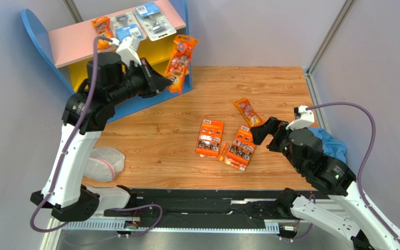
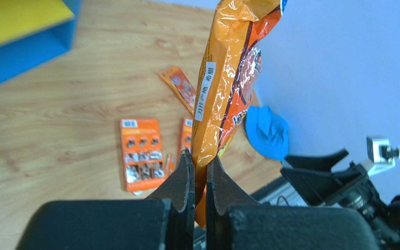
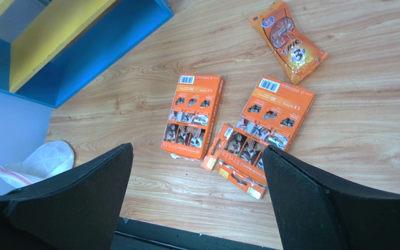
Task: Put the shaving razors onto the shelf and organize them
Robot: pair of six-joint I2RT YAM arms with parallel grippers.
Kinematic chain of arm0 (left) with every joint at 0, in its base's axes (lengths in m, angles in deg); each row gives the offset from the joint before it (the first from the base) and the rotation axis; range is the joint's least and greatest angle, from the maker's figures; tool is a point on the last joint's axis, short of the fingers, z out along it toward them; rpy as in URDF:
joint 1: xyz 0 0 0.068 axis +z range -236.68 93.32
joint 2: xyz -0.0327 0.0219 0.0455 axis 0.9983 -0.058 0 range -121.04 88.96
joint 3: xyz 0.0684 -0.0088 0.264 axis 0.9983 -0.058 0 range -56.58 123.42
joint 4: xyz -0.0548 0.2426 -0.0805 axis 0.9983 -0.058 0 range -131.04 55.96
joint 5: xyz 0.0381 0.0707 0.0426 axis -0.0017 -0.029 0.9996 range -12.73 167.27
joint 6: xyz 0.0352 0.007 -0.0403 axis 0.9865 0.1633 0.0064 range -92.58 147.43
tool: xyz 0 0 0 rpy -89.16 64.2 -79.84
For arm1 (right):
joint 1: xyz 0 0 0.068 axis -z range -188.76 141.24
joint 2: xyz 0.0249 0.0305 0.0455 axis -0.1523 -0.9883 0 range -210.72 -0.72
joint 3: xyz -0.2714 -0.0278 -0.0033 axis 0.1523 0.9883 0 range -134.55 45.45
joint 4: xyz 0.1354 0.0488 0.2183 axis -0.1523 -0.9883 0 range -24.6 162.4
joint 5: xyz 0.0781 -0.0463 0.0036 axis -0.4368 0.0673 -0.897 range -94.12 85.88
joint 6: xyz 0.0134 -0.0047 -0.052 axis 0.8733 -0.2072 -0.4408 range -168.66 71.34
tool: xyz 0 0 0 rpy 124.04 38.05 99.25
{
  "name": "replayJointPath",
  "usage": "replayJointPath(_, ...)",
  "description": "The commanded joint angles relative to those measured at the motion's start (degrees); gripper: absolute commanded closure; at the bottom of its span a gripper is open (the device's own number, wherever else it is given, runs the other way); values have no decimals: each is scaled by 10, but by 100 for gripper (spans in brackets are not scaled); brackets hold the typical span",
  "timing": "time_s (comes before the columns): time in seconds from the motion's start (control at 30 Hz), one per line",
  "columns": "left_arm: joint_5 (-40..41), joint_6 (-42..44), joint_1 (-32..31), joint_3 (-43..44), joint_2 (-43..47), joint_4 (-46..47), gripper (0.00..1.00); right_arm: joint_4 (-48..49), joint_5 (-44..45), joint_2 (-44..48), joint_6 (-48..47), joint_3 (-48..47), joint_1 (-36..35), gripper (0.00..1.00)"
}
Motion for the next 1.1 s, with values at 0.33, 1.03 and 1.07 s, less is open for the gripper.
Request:
replayJointPath(0.33, -134, 54, 258, 191, -69, -69, 100, 6, -27, -11, 23, 33, -2, 0)
replayJointPath(1.03, -275, -38, 514, 269, -190, 113, 100, 13, -85, -30, 46, 137, -16, 1)
replayJointPath(1.07, -286, -46, 529, 274, -203, 115, 100, 12, -86, -31, 44, 141, -17, 0)
